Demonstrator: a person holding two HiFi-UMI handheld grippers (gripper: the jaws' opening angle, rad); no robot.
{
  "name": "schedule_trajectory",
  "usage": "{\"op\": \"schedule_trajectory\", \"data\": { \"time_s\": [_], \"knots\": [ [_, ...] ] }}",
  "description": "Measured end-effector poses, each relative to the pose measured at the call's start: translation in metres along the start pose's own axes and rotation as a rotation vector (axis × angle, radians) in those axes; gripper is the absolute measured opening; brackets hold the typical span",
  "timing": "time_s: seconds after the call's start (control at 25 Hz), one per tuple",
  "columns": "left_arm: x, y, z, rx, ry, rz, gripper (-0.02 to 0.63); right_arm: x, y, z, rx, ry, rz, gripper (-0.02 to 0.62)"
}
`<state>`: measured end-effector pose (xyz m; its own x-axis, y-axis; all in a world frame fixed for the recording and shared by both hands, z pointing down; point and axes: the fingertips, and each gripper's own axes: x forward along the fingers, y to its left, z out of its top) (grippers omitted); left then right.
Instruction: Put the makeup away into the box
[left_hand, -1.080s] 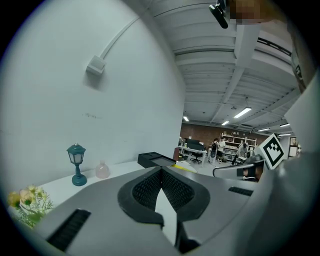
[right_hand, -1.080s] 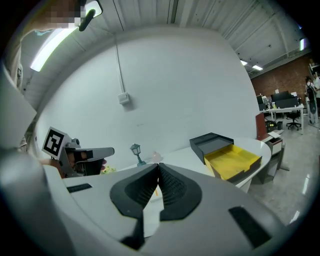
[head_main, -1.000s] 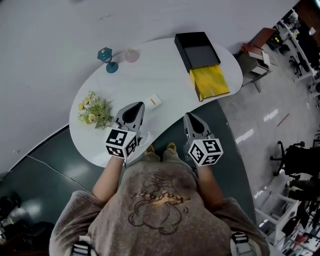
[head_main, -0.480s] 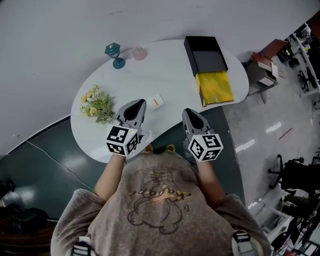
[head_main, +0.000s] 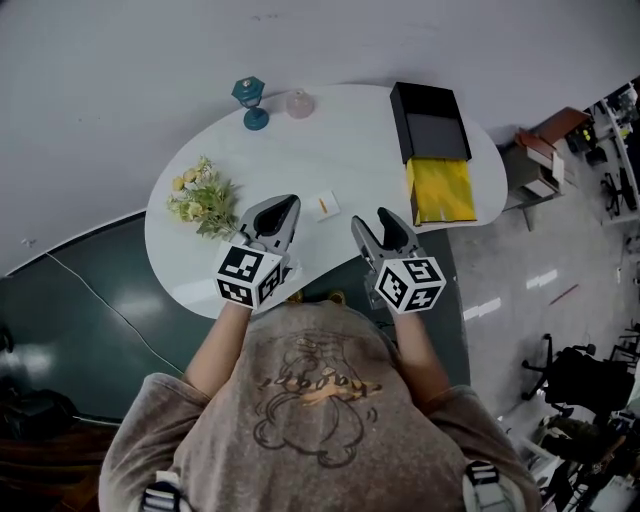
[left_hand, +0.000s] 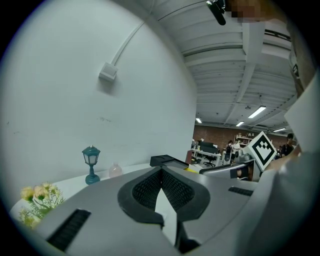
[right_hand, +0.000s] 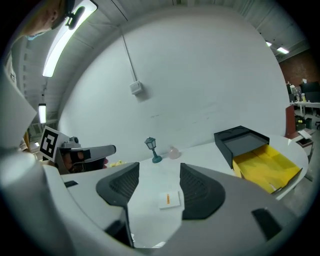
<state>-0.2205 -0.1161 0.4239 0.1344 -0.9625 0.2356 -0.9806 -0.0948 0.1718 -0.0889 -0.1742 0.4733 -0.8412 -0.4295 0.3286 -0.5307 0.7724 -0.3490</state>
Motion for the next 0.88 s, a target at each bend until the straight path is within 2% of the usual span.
{"op": "schedule_trajectory", "data": {
  "time_s": [0.2,0.28,0.4,0.56,0.88],
  "knots": [
    [-0.006,0.009,-0.001,-0.011,0.000,0.021,0.019,0.025,0.008,-0.015,-0.004,0.088,0.048,0.356],
    [-0.008,0.013,-0.001,-0.009,0.004,0.028,0.020,0.040,0.010,-0.025,-0.012,0.144,0.069,0.383],
    [-0.009,0.020,-0.006,0.007,0.007,0.040,0.020,0.064,0.011,-0.040,-0.037,0.219,0.082,0.388],
    [-0.011,0.022,-0.006,-0.022,0.013,0.042,0.020,0.093,0.009,-0.066,-0.060,0.322,0.086,0.388],
    [-0.015,0.038,-0.013,-0.037,0.016,0.064,0.020,0.130,-0.004,-0.114,-0.123,0.497,0.051,0.388]
  ]
}}
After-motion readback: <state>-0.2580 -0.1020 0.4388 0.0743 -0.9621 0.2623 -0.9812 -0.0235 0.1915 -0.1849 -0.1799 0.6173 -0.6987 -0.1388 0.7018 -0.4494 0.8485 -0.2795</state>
